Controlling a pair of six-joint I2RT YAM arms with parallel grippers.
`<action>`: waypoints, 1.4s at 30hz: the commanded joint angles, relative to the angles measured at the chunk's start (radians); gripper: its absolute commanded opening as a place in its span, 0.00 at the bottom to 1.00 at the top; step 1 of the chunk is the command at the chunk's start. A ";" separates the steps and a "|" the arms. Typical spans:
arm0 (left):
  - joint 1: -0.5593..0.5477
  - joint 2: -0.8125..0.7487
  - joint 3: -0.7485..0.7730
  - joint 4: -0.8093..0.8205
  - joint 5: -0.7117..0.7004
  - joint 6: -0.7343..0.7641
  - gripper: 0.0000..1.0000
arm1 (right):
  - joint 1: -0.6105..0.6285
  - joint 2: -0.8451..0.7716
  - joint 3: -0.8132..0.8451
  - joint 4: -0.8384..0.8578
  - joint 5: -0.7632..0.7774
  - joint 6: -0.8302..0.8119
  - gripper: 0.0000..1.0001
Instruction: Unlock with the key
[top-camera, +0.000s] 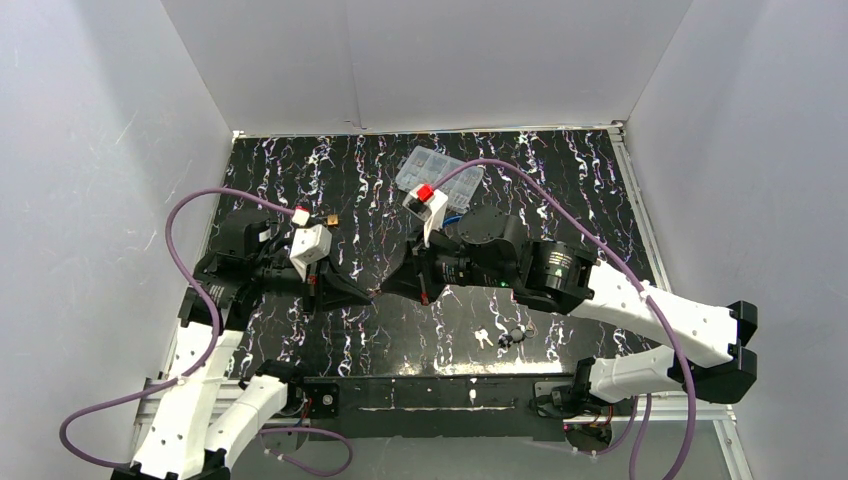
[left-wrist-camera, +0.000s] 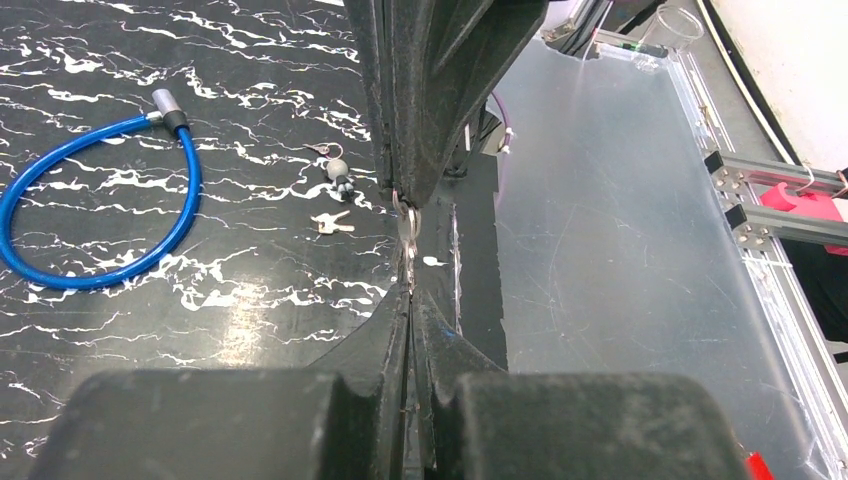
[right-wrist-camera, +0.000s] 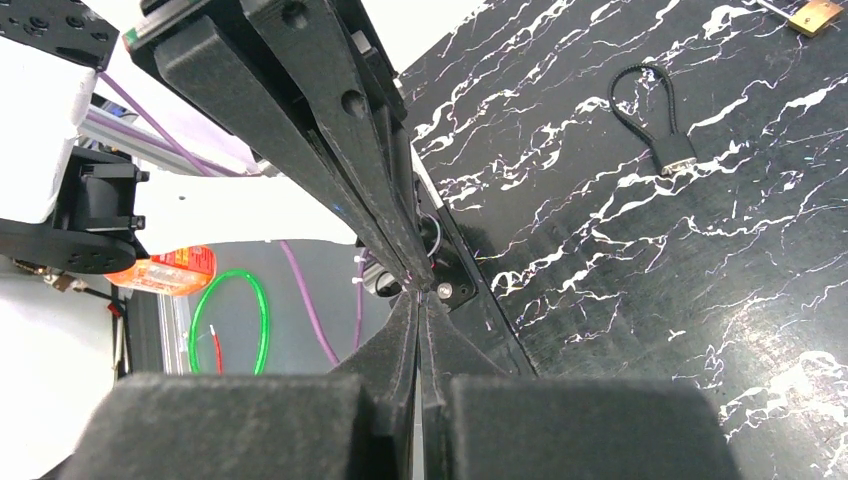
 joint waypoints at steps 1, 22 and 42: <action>-0.006 -0.014 0.055 -0.008 0.057 -0.018 0.00 | -0.004 -0.013 -0.018 -0.021 0.005 -0.002 0.01; -0.006 -0.001 0.084 -0.010 0.043 -0.058 0.00 | -0.004 -0.044 0.000 -0.037 -0.034 -0.015 0.40; -0.006 0.013 0.105 -0.082 0.066 -0.029 0.00 | -0.032 -0.064 0.037 -0.044 -0.163 -0.101 0.59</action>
